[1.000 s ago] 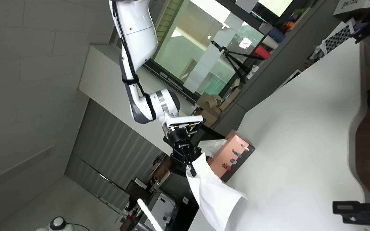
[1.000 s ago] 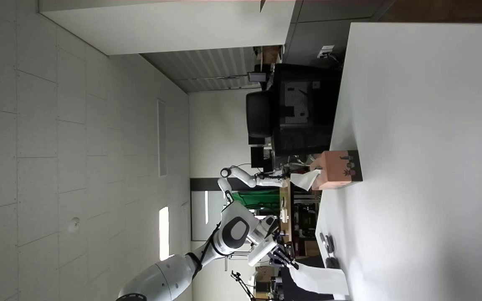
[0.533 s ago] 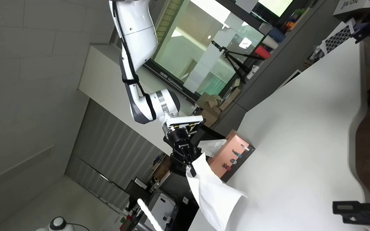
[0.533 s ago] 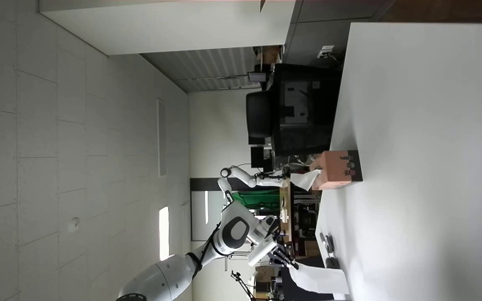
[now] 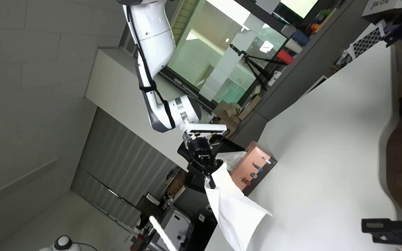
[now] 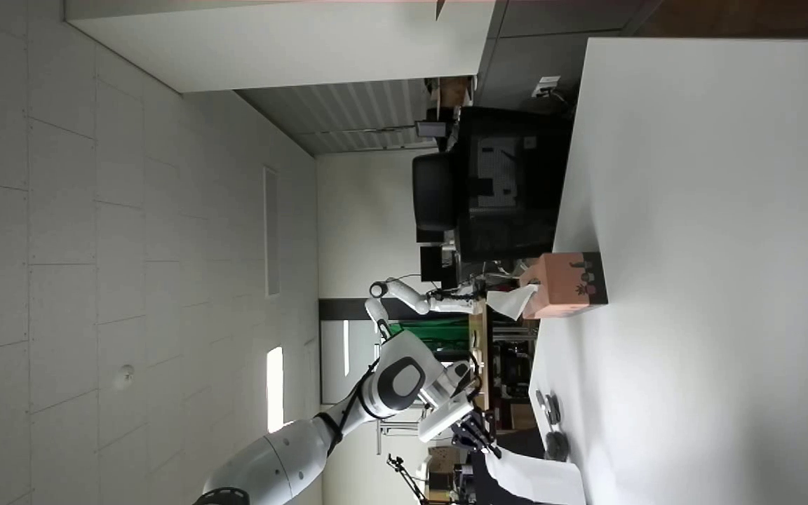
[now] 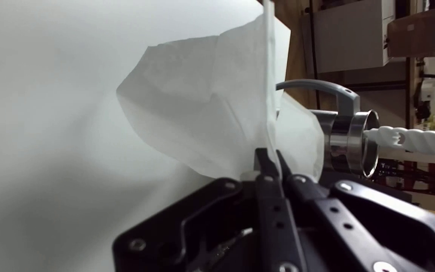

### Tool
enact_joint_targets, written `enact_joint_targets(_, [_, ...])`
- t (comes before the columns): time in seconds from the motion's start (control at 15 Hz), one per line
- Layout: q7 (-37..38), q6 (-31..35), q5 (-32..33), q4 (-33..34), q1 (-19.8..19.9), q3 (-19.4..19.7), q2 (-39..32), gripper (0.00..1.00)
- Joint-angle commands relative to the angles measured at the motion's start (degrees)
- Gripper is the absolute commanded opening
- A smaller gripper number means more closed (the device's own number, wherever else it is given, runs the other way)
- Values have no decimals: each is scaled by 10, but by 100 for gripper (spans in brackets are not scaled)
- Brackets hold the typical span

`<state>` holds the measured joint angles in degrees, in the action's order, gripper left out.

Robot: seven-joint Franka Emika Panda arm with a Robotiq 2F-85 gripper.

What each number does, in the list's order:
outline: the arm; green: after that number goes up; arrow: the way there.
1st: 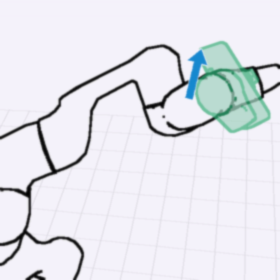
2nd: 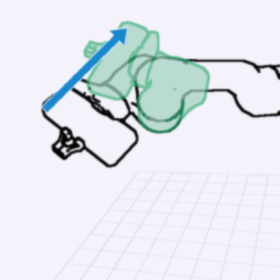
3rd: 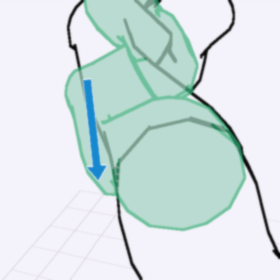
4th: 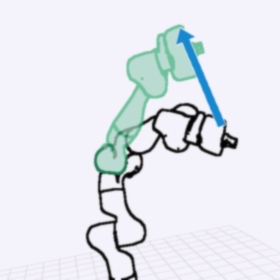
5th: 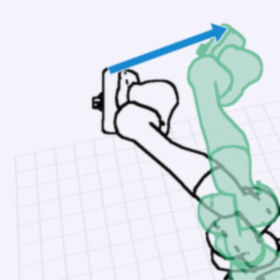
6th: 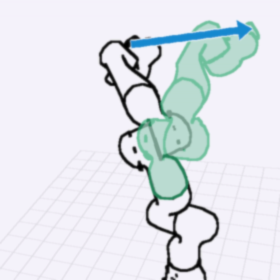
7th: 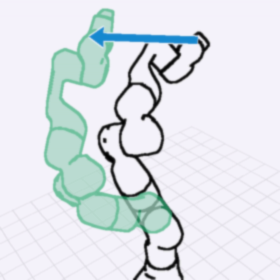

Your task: Place a tissue on the table

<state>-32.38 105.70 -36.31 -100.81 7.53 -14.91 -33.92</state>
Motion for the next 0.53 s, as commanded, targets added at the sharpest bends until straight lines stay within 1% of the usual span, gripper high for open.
enact_joint_targets(0.0, [-19, -71, -22, 45, 6, 20, -34, 0])
enact_joint_targets(0.2, [-21, -103, -33, 68, 5, 36, -60, 0])
enact_joint_targets(0.27, [-18, -103, -33, 73, 2, 42, -66, 0])
enact_joint_targets(0.47, [-7, -76, -28, 87, -7, 56, -87, 0])
